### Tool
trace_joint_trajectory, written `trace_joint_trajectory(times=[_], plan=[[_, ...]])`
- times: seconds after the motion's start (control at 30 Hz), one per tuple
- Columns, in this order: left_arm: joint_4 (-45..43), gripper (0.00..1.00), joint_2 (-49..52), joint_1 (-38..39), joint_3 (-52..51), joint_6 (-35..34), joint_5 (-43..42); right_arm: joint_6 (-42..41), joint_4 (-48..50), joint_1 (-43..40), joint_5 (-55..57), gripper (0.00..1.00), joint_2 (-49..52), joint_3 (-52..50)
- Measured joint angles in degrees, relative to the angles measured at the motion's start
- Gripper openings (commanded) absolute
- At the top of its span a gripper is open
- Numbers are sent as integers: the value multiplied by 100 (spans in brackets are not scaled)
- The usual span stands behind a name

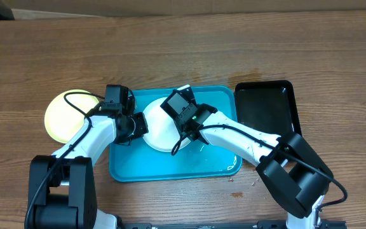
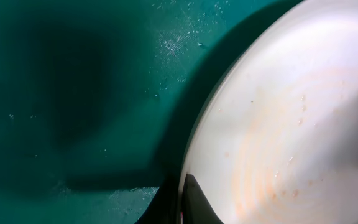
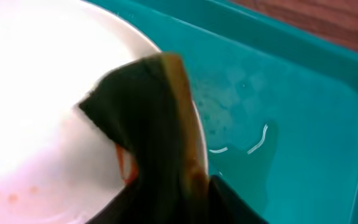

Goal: Clean dirty plates on tray and stack at the side
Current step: 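Scrub the white plate held by the left gripper with the sponge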

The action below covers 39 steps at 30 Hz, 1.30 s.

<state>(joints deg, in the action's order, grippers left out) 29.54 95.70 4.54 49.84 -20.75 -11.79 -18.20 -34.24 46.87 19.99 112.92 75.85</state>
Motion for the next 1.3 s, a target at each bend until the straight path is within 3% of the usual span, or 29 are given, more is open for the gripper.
trace_joint_trajectory(times=[0.37,0.47,0.53,1.3], plan=[[-2,4,0,0,0,0,0,20,35,-2,-31,34,11,0],[-2,4,0,0,0,0,0,44,48,0,-31,20,76,0],[-2,4,0,0,0,0,0,44,79,0,-48,4,188,11],[2,4,2,0,0,2,7,-557,256,-105,-1464,4,363,125]])
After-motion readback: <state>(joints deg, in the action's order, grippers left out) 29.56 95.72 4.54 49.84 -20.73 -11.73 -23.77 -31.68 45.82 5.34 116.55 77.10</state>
